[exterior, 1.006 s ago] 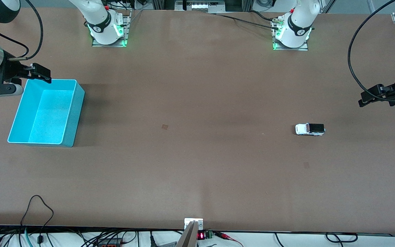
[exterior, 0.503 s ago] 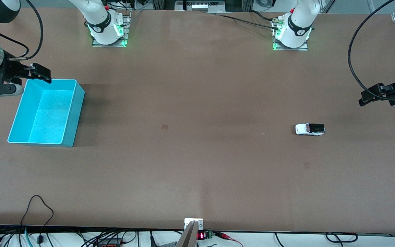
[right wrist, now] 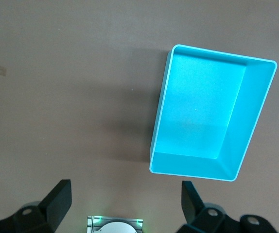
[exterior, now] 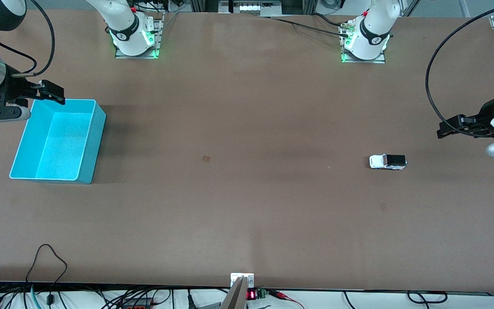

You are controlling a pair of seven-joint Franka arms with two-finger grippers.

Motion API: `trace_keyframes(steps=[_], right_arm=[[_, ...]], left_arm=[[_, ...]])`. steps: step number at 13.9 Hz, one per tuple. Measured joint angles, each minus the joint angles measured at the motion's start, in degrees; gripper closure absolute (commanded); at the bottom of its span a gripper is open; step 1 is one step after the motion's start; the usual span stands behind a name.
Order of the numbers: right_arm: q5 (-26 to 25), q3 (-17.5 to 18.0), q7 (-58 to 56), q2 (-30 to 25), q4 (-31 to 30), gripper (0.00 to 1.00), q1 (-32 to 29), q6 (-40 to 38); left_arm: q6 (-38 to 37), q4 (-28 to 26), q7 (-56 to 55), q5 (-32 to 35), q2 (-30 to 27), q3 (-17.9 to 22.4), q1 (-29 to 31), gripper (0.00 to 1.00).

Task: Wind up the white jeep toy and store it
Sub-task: 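Move the left gripper toward the white toy jeep, then lower the left gripper over the white jeep and close on it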

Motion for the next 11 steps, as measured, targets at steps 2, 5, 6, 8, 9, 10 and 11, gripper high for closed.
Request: trace_keyframes(steps=[2, 5, 6, 8, 9, 10, 11], right_arm=[[0.0, 0.0, 0.0, 0.7, 0.0, 0.00, 0.0, 0.0], [0.0, 0.0, 0.0, 2.1, 0.0, 0.00, 0.0, -2.4], [0.0, 0.0, 0.0, 2.7, 0.0, 0.00, 0.0, -3.6], [0.0, -0.1, 0.0, 3.6, 0.0, 0.00, -0.1, -4.8], [0.0, -0.1, 0.0, 3.9, 0.0, 0.00, -0.2, -5.0], [0.0, -0.2, 0.0, 4.0, 0.0, 0.00, -0.2, -5.1], [0.0, -0.2, -0.1, 4.0, 0.0, 0.00, -0.2, -5.1]], left_arm=[[1.6, -1.7, 0.0, 0.0, 1.0, -0.6, 0.0, 0.00], [6.6, -8.5, 0.0, 0.0, 1.7, -2.4, 0.0, 0.00], [8.0, -10.9, 0.0, 0.0, 1.7, -2.6, 0.0, 0.00], [10.5, -14.3, 0.0, 0.0, 1.7, -2.6, 0.1, 0.00], [12.0, -15.9, 0.2, 0.0, 1.7, -2.6, 0.2, 0.00], [14.0, -17.9, 1.7, 0.0, 1.7, -2.6, 0.5, 0.00], [16.8, -20.3, 5.0, 0.0, 1.7, -2.6, 0.8, 0.00]])
